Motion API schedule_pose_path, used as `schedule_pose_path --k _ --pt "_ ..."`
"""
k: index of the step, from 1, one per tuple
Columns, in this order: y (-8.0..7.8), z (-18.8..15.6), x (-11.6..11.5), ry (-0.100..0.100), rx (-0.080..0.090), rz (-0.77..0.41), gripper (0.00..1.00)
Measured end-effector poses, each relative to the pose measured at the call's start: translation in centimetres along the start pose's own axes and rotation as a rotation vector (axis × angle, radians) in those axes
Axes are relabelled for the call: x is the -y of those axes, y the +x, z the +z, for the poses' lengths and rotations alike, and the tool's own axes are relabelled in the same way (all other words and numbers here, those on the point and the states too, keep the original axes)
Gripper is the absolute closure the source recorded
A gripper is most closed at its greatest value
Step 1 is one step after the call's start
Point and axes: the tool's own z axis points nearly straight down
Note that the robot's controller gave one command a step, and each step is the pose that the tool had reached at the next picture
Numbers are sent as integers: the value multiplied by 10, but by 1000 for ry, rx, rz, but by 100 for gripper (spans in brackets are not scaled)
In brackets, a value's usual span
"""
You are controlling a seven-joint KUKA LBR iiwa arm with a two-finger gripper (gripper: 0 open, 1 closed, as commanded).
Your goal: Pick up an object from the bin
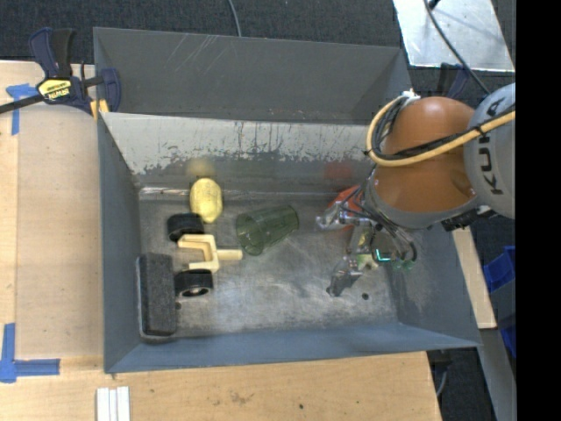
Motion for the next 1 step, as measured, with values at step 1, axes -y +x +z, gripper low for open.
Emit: schedule_pose_path --k 1 --pt "-2 -4 0 0 8 0 0"
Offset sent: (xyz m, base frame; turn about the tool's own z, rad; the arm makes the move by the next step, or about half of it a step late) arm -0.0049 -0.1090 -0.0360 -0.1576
